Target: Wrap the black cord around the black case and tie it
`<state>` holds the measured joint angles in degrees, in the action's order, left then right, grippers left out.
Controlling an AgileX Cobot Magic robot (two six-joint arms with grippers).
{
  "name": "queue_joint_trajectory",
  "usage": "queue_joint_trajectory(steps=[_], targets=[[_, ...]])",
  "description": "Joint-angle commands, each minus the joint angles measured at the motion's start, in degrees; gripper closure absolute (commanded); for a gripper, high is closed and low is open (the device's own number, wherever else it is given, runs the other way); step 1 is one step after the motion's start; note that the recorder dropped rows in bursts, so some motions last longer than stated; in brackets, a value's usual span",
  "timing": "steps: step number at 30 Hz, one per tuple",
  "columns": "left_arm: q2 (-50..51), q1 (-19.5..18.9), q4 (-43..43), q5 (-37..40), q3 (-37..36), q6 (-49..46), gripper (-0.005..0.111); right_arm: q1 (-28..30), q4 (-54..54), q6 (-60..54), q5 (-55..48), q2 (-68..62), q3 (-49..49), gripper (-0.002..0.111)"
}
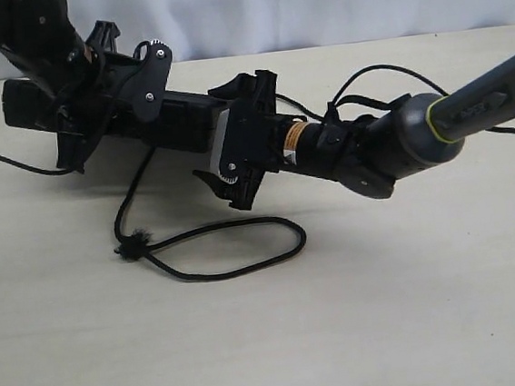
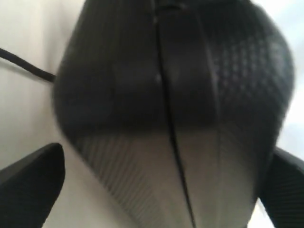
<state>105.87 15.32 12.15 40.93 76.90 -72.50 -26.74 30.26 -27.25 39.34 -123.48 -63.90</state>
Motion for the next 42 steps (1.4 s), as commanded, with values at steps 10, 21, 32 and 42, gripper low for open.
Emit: queue_joint_trajectory(steps=[10,21,32,42], targets=[[-1.17,0.01,-3.04,-1.45,0.45,0.51,0.107,0.11,2.46,-1.86,-0.4,-1.37,-2.81,0.015],[-1.17,0.01,-4.41,0.29,0.45,0.51,0.094,0.1,1.75,2.89,0.02,-1.15,-2.81,0.104],[-10.66,0.7,-2.66,4.08,0.45,2.22,0.049,0.1,-10.54,2.71,-0.42,1.03,-2.81,0.104],[-14.56,0.7,-5.43,19.94,-4.16,1.24,0.054,0.1,-10.3,3.03,-0.93,1.15,-2.81,0.104]])
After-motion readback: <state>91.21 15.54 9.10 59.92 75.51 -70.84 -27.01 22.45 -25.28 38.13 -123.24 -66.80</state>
